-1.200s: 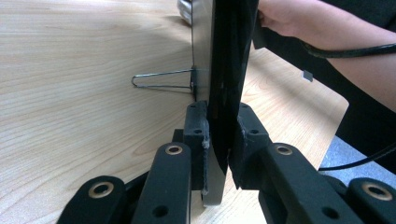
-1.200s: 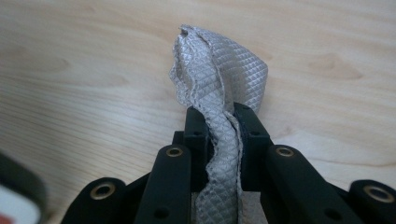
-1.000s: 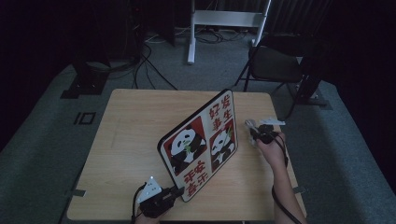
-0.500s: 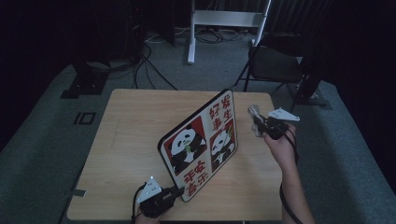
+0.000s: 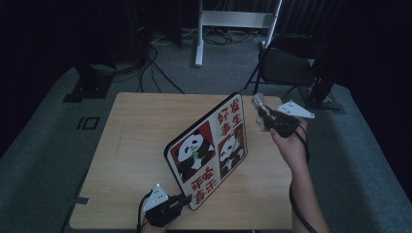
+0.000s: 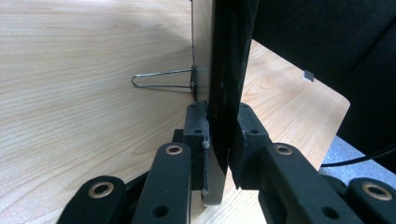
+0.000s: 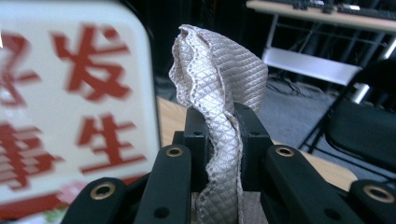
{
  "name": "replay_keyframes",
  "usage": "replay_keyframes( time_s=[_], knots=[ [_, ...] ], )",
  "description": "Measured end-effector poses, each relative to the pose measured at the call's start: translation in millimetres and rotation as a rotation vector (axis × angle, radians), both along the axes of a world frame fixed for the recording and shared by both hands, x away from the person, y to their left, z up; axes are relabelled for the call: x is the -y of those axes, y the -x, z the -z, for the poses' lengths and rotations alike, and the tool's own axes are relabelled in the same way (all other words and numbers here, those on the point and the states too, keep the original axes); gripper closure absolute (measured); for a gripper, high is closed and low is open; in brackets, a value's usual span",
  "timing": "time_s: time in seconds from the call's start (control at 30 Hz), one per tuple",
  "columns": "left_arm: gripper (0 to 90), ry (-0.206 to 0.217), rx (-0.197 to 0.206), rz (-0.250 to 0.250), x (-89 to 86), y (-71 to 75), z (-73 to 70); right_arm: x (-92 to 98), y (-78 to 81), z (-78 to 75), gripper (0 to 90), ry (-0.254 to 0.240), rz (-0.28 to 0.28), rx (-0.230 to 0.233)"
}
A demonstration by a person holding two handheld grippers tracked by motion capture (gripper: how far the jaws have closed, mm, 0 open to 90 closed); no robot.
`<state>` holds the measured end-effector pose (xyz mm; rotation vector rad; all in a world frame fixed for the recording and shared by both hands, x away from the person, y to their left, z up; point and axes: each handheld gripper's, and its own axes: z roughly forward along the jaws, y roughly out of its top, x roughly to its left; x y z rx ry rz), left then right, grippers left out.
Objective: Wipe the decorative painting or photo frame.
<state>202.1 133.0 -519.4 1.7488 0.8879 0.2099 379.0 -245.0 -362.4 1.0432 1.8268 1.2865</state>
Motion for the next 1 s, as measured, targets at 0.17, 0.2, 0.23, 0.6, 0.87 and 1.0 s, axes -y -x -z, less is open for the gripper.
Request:
replay_keyframes(
  time_s=[0.17, 0.2, 0.23, 0.6, 0.87, 1.0],
  knots=[
    [79.2, 0.0, 0.0, 0.002, -0.4, -0.2, 0.2, -10.7, 2.9, -11.1, 77.5, -0.045, -0.048, 0.005],
    [79.2, 0.001, 0.001, 0.002, -0.4, -0.2, 0.4, -13.1, 3.5, -13.7, 77.5, -0.042, -0.053, 0.014],
    [79.2, -0.001, 0.002, 0.001, -0.2, -0.1, 0.2, -15.3, 3.8, -16.3, 77.5, -0.04, -0.058, 0.022],
    [79.3, -0.008, -0.003, 0.009, -1.0, -1.3, -0.8, -44.2, -5.6, -26.1, 77.5, 0.036, -0.08, 0.056],
    [79.3, -0.012, -0.007, 0.022, -1.4, -2.7, -1.9, -50.0, -11.4, -14.1, 77.5, 0.049, -0.077, 0.031],
    [79.2, -0.013, -0.01, 0.02, -1.0, -2.3, -2.3, -49.9, -11.9, -9.9, 77.5, 0.053, -0.074, 0.019]
  ],
)
